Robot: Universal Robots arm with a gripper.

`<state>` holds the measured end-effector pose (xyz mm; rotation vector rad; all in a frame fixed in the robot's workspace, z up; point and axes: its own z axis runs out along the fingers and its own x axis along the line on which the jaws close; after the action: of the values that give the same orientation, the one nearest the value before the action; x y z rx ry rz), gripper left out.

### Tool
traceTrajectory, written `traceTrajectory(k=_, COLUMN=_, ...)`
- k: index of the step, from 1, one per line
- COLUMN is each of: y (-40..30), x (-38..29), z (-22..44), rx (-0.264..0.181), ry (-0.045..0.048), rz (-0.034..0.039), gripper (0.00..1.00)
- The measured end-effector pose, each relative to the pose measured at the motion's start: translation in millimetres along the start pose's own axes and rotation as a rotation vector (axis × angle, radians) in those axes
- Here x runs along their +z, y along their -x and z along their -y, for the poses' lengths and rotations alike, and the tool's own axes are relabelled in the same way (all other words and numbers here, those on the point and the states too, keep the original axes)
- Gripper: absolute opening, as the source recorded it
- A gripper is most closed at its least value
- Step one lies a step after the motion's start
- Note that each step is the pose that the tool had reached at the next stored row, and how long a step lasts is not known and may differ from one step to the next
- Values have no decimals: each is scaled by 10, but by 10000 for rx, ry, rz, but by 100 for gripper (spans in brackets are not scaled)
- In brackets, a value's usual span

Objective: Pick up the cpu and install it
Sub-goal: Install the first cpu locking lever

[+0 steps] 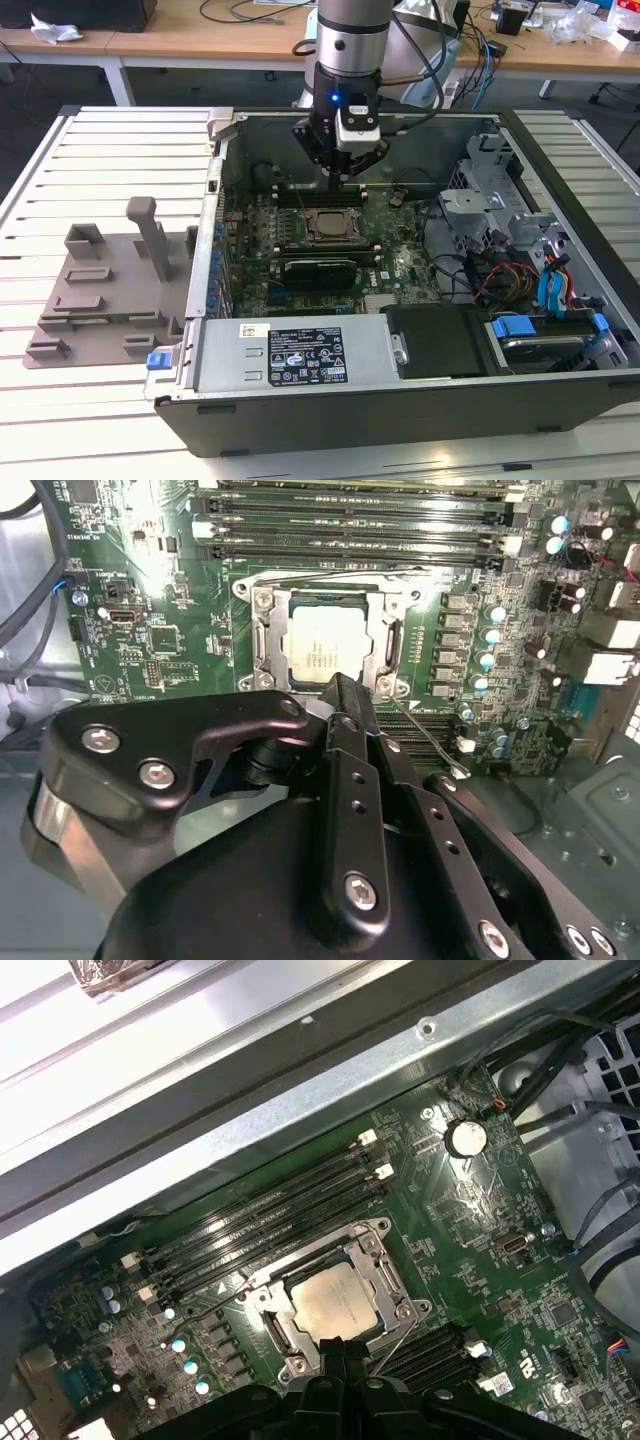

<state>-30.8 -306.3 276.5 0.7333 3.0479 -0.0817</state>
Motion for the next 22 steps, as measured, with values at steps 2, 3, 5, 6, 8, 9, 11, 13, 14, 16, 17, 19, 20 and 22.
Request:
traceTrajectory(k=2, y=0, x=0, z=0, rx=-92, ry=1, rz=4, gripper=11)
traceTrajectory(k=3, y=0, x=0, z=0, rx=-144, ry=2, rz=6, gripper=11)
traceTrajectory(k=5, y=0, x=0, z=0, rx=-270, ry=4, rz=13, gripper=11)
traceTrajectory(k=6, y=0, x=0, z=0, rx=-346, ry=6, rz=17, gripper=11)
traceTrajectory(k=8, y=0, x=0, z=0, rx=-449, ry=8, rz=22, gripper=11)
traceTrajectory(k=9, y=0, x=0, z=0, rx=-486, ry=8, rz=23, gripper=11)
traceTrajectory(k=11, y=0, x=0, z=0, rx=-575, ry=10, rz=28, gripper=11)
traceTrajectory(k=13, y=0, x=0, z=0, rx=-662, ry=12, rz=32, gripper=11)
traceTrajectory(k=14, y=0, x=0, z=0, rx=-715, ry=13, rz=35, gripper=11)
traceTrajectory(k=16, y=0, x=0, z=0, rx=-782, ry=14, rz=38, gripper=11)
traceTrajectory(k=17, y=0, x=0, z=0, rx=-816, ry=15, rz=40, gripper=11)
traceTrajectory(k=19, y=0, x=0, z=0, rx=-952, ry=16, rz=46, gripper=11)
traceTrajectory(k=20, y=0, x=0, z=0, rx=-990, ry=17, rz=48, gripper=11)
traceTrajectory(k=22, y=0, x=0, z=0, rx=-1172, ry=21, rz=58, gripper=11)
